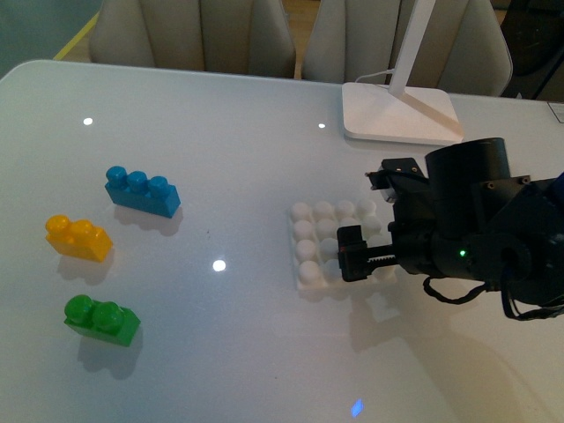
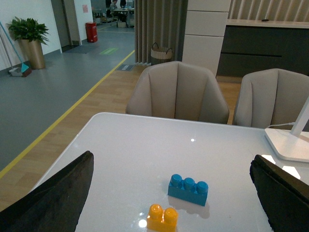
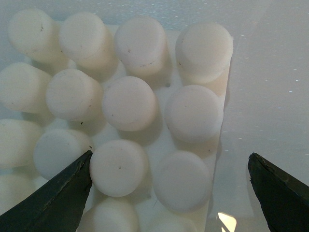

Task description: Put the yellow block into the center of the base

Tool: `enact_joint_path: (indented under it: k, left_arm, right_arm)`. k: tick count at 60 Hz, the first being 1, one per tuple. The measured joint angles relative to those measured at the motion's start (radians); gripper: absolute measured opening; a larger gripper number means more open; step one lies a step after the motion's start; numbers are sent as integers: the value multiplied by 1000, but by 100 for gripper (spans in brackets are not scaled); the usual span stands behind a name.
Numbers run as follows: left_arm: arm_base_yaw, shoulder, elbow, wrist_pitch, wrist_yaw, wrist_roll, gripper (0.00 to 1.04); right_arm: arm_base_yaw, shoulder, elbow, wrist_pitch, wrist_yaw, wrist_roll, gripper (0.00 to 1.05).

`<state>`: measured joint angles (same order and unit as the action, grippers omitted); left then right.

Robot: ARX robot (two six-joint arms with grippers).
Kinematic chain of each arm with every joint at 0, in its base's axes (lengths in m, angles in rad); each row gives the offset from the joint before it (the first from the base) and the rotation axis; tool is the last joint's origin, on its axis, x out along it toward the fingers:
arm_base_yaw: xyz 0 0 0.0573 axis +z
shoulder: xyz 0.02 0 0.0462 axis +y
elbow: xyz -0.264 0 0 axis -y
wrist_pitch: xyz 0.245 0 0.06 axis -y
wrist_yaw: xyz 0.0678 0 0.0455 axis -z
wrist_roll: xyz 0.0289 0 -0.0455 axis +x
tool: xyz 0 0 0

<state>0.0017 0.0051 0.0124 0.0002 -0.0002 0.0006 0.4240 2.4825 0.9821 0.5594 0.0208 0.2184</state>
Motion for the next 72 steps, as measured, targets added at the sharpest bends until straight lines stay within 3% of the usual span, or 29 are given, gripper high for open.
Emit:
enact_joint_path:
  k: [16, 30, 72]
  left_arm:
    - [0, 0, 0, 0, 0, 0, 97]
    - [0, 0, 0, 0, 0, 0, 97]
    - [0, 0, 0, 0, 0, 0, 97]
  right_arm:
    - [84, 0, 3, 0, 10, 121, 92]
    - [79, -6, -16, 17, 2, 148, 92]
    - [126, 28, 124, -126, -35, 2, 90]
